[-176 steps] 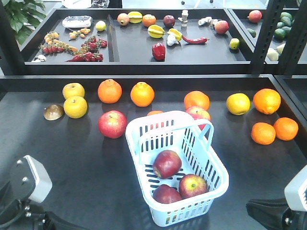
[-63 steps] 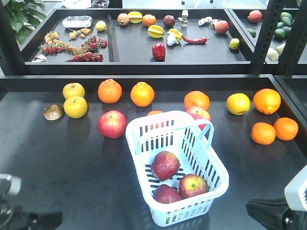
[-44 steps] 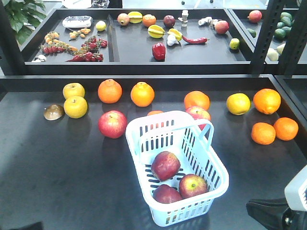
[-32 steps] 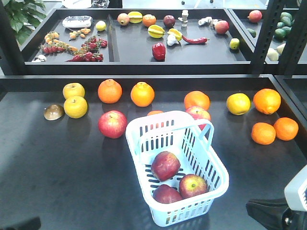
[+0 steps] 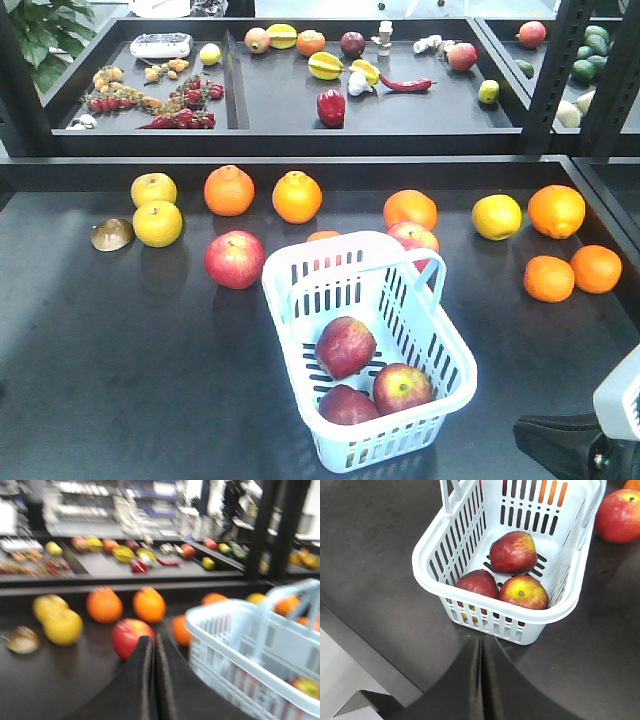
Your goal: Pick three apples into basket with both arms
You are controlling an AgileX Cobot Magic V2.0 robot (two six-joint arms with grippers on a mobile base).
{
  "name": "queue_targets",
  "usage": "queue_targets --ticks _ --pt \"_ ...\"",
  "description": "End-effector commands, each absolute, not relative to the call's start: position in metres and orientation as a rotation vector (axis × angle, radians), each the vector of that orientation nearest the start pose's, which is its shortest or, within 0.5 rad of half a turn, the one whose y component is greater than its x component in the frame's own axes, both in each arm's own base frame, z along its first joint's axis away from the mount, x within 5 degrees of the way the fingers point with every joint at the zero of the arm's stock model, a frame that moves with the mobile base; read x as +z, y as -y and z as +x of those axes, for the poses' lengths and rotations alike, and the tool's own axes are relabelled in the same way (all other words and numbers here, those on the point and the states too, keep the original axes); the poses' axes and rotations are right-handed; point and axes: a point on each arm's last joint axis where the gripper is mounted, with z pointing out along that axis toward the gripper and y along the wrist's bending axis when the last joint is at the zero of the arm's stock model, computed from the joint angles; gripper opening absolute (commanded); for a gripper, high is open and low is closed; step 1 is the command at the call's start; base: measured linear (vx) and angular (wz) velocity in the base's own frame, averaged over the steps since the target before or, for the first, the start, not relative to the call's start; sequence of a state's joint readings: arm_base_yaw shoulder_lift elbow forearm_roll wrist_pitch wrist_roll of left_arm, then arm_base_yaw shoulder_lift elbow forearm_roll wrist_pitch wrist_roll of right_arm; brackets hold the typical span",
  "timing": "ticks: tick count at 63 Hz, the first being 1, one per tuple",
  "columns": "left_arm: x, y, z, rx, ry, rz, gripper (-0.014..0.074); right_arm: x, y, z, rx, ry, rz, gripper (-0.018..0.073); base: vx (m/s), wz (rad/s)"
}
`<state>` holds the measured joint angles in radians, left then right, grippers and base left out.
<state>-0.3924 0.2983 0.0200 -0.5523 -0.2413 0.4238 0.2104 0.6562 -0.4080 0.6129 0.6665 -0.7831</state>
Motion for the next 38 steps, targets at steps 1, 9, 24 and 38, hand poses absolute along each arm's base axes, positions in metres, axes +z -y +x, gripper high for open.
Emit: queue_targets --ticks 1,9,24,38 --pt "0.215 0.012 0.076 -0.218 -1.514 0.077 -0.0006 0.262 -0.055 0.109 0.372 -2.096 -0.684 -0.0005 0.0 0.0" --pt "0.214 0.009 0.067 -0.17 -1.508 0.083 -0.0006 0.262 -0.055 0.109 0.372 -2.096 -0.684 -0.0005 0.0 0.0" --pt "0.213 0.003 0.054 -0.137 -1.466 -0.039 -0.0006 0.262 -0.056 0.109 0.375 -2.098 -0.688 -0.0005 0.0 0.0" --pt "0.211 -0.001 0.054 -0.145 -1.477 -0.163 -0.0006 0.261 -0.056 0.108 0.382 -2.107 -0.696 -0.0005 0.0 0.0"
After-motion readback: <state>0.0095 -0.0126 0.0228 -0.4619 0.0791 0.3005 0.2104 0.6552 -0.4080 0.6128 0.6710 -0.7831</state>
